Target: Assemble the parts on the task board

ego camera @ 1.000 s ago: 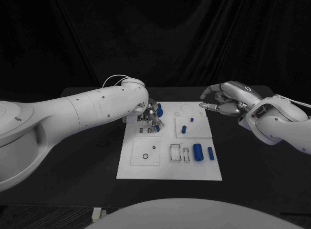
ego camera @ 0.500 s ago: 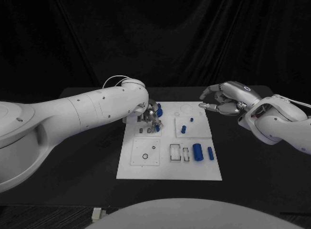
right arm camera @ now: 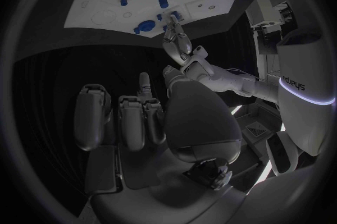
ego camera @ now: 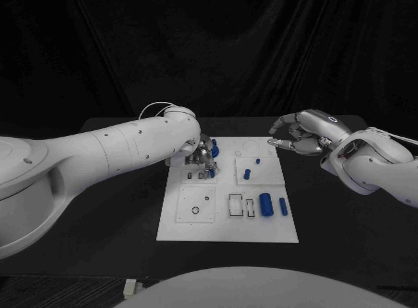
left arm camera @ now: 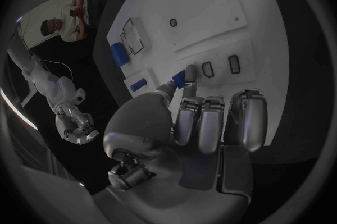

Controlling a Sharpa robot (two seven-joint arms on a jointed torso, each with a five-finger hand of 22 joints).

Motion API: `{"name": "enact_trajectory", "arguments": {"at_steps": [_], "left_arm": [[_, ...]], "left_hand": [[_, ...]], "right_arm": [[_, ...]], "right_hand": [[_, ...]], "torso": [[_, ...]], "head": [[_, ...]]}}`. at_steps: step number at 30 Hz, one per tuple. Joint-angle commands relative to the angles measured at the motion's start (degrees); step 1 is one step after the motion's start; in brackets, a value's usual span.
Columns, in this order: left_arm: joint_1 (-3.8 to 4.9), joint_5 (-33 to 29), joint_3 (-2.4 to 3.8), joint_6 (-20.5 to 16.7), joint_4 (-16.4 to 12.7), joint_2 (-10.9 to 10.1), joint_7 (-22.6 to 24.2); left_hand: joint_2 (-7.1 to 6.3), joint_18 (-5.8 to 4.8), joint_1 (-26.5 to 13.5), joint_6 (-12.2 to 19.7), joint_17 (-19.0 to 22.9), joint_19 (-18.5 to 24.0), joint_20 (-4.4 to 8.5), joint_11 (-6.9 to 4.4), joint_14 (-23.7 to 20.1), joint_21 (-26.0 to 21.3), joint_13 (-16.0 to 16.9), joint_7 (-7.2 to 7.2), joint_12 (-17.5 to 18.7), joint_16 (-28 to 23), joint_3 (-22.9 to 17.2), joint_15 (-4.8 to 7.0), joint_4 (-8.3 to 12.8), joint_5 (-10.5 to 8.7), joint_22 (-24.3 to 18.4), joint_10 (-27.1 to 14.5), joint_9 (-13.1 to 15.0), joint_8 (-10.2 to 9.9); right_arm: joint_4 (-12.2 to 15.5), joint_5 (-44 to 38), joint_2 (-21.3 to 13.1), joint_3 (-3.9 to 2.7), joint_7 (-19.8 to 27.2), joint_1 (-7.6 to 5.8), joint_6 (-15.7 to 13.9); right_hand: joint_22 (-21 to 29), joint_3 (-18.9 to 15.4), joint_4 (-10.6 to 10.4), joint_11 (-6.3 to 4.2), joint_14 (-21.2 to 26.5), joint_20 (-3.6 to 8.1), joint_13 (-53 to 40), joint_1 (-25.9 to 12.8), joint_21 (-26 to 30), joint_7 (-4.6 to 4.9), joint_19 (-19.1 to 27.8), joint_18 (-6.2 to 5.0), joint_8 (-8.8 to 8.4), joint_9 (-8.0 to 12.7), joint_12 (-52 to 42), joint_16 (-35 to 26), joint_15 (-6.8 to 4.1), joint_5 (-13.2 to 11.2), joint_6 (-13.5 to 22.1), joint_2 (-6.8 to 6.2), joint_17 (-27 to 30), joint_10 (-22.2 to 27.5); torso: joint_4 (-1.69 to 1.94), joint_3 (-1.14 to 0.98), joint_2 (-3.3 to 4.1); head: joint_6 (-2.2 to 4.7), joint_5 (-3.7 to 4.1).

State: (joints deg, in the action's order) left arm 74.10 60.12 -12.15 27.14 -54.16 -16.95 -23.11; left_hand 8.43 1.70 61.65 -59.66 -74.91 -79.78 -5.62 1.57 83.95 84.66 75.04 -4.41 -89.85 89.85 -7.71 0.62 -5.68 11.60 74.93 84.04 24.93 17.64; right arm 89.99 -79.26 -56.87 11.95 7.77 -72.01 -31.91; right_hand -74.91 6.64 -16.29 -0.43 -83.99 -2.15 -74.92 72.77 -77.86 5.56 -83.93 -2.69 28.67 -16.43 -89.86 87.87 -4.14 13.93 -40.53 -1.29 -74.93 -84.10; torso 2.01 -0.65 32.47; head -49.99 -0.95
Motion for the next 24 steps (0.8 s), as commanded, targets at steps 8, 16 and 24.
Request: {"name": "enact_trajectory", "arguments": {"at_steps": [8,16,24], "left_arm": [[-0.19,-0.10,0.06,1.03,0.00,0.22,1.34],[-0.29,-0.10,0.06,1.29,0.11,0.23,1.61],[-0.36,-0.10,0.06,1.43,-0.02,0.16,2.01]], "left_hand": [[-0.75,0.91,0.81,0.20,-15.09,0.22,0.14,-0.70,6.05,-0.32,14.96,0.40,-0.15,0.15,-1.12,0.43,1.20,0.62,9.01,5.96,0.69,0.24],[-1.48,0.91,1.89,0.52,-15.09,0.17,0.31,-0.83,6.05,-0.47,14.96,0.49,-0.15,0.15,-2.98,0.58,3.33,1.36,9.10,5.96,1.65,-0.01],[-2.81,0.89,3.05,0.84,-15.09,-0.02,0.46,-0.88,6.05,-0.60,14.96,0.52,-0.15,0.15,-6.42,0.64,6.77,2.54,9.32,5.96,2.90,-0.48]], "right_arm": [[-0.06,-0.10,0.08,-0.05,-1.30,0.11,0.46],[-0.10,-0.10,0.05,-0.05,-1.39,0.11,0.51],[-0.16,-0.10,0.07,-0.05,-1.44,0.11,0.57]], "right_hand": [[-11.33,-0.08,-0.22,0.49,-5.21,-0.43,-15.08,-0.31,0.23,-0.04,-1.17,-0.15,-0.09,0.07,-0.14,-0.47,0.48,-0.27,-0.24,0.35,-11.67,-5.90],[-11.31,-0.09,-0.21,0.50,-5.20,-0.44,-15.08,-0.33,0.32,-0.03,-1.13,-0.17,-0.10,0.09,-0.14,-0.52,0.48,-0.31,-0.25,0.37,-11.61,-5.90],[-11.31,-0.09,-0.21,0.50,-5.20,-0.44,-15.08,-0.33,0.32,-0.03,-1.13,-0.17,-0.10,0.09,-0.14,-0.52,0.48,-0.31,-0.25,0.37,-11.61,-5.90]], "torso": [[0.01,-0.01,0.02],[0.04,0.00,-0.02],[0.02,-0.01,-0.01]], "head": [[-0.01,-0.14],[-0.01,-0.01],[-0.01,-0.03]]}}
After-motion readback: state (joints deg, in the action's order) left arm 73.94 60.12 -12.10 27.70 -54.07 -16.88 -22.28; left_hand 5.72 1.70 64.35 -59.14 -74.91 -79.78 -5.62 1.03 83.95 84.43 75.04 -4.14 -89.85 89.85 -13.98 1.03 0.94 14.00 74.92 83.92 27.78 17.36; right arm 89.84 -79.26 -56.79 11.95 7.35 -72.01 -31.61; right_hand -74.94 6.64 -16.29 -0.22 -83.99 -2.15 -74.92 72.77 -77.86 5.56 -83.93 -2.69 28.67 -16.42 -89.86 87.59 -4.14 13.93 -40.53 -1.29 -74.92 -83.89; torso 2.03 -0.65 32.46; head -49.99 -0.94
